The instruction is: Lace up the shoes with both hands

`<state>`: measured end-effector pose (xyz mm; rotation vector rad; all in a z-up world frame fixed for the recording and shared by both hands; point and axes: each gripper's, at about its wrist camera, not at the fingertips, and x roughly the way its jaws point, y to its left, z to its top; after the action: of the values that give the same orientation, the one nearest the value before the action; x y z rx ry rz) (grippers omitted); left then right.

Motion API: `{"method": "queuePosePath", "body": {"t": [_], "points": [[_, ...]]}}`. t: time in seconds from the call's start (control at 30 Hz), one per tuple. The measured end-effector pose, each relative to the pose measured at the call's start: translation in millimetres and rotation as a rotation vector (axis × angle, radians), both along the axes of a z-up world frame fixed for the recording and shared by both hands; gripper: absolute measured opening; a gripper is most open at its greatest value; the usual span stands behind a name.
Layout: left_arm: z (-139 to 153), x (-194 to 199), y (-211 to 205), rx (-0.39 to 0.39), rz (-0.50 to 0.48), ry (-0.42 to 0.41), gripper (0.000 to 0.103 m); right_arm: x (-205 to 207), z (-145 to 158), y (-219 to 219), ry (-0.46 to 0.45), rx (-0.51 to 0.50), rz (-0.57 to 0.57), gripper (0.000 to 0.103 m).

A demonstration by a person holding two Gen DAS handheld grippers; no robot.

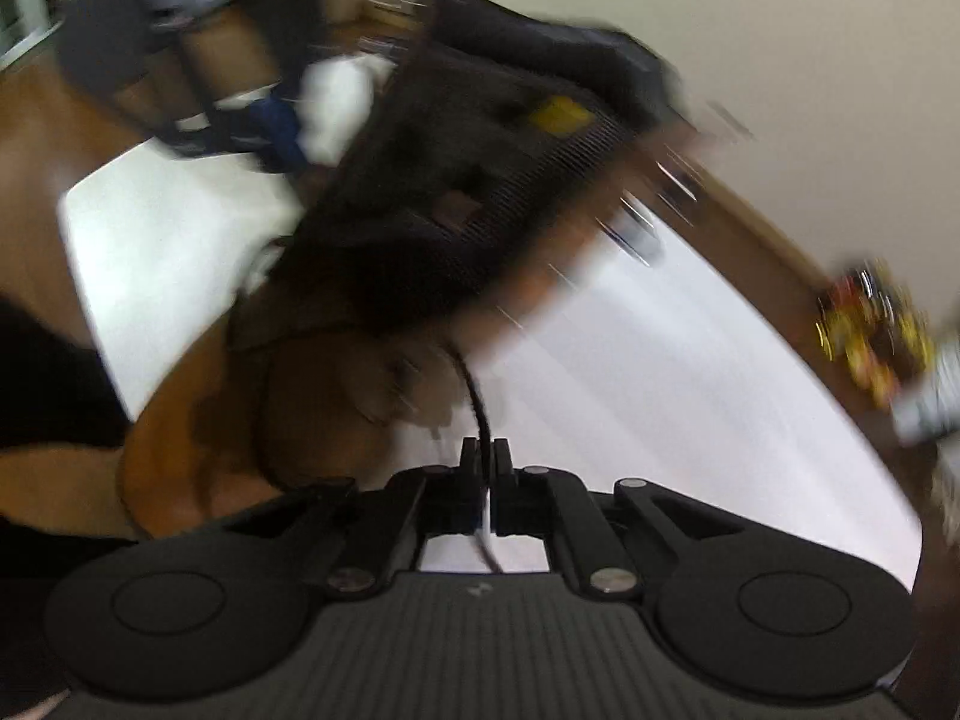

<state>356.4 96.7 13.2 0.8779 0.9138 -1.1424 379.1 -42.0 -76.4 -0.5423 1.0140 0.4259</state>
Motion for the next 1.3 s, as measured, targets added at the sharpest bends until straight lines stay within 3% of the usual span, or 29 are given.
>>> {"method": "queuePosePath", "body": {"t": [0.07, 0.17, 0.37, 0.5, 0.7, 0.87, 0.93, 1.1, 1.2, 1.3], "points": [[-2.4, -11.9, 10.3, 0.028, -0.025, 0.069, 0.002, -2.9, -7.5, -26.0, 0.046, -0.037, -0.116, 0.002], [-5.6, -26.0, 13.6, 0.05, -0.066, 0.122, 0.002, -13.9, -14.1, -44.1, 0.114, -0.06, -0.186, 0.002], [-10.7, -31.8, 7.0, 0.06, -0.098, 0.153, 0.002, -34.2, -26.2, -28.4, 0.259, -0.036, -0.2, 0.002], [-15.9, -34.6, 7.7, 0.083, -0.154, 0.165, 0.002, -38.9, -28.9, -29.9, 0.296, -0.017, -0.222, 0.002], [-12.3, -32.5, 8.7, 0.073, -0.131, 0.163, 0.002, -51.6, -18.6, -40.8, 0.338, 0.049, -0.285, 0.002], [0.6, -17.9, 27.9, 0.031, -0.01, 0.16, 0.007, -47.4, 12.6, -43.2, 0.465, 0.352, -0.331, 0.002], [7.7, -10.1, 39.2, 0.014, 0.054, 0.149, 0.007, -39.5, 29.5, -30.7, 0.495, 0.535, -0.331, 0.002], [27.5, 3.9, 70.5, 0.0, 0.175, 0.078, 0.008, -8.0, 61.8, -32.8, 0.416, 1.023, -0.452, 0.002], [33.2, 3.0, 80.8, -0.009, 0.198, 0.048, 0.009, -0.8, 64.7, -55.3, 0.32, 1.088, -0.579, 0.002], [36.8, 4.0, 84.5, -0.024, 0.2, 0.04, 0.012, -1.8, 53.4, -85.3, 0.224, 1.004, -0.743, 0.002]]}}
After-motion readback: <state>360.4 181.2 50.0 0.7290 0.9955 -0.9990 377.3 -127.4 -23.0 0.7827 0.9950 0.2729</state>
